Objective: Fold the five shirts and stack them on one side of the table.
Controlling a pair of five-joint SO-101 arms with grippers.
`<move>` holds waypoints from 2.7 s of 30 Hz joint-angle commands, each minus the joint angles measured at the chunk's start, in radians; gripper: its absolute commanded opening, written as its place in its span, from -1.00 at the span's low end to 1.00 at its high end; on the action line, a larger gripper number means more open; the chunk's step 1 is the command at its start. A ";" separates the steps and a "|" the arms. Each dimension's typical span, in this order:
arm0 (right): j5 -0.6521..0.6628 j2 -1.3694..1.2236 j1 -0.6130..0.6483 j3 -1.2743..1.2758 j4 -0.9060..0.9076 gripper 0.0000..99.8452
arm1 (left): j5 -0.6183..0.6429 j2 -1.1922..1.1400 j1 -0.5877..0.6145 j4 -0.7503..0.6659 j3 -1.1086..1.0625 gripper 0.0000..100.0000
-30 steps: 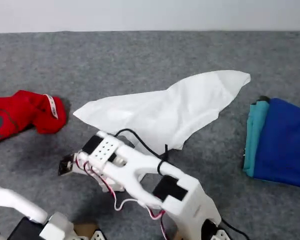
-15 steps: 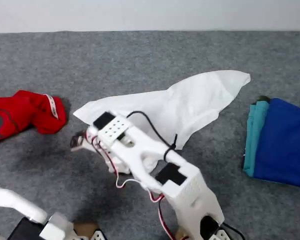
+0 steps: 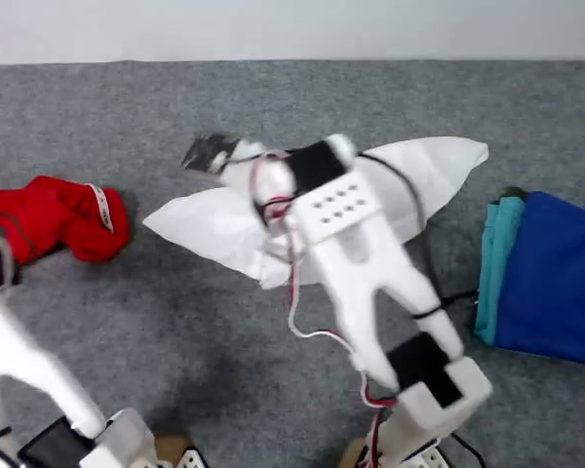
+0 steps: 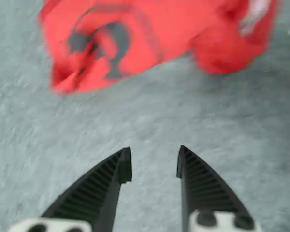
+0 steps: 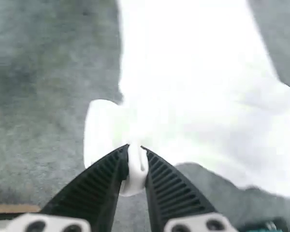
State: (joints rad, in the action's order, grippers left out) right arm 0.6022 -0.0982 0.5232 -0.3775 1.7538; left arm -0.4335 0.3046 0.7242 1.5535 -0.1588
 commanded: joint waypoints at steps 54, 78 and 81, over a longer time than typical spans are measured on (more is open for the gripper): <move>-0.069 0.628 -0.375 0.431 -0.007 -0.98 | -0.114 -1.088 -0.589 0.201 0.843 -0.99; -0.066 0.964 -0.780 0.278 -0.662 -0.98 | 0.043 0.120 -0.559 -0.198 0.837 -0.99; -0.061 0.964 -0.799 0.218 -0.731 -0.98 | -0.029 0.155 -0.559 -0.164 0.837 -0.99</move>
State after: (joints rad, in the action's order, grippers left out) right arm 0.5363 0.8654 -0.2256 -0.0783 1.0879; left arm -0.4043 0.4120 0.1427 1.4001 0.6513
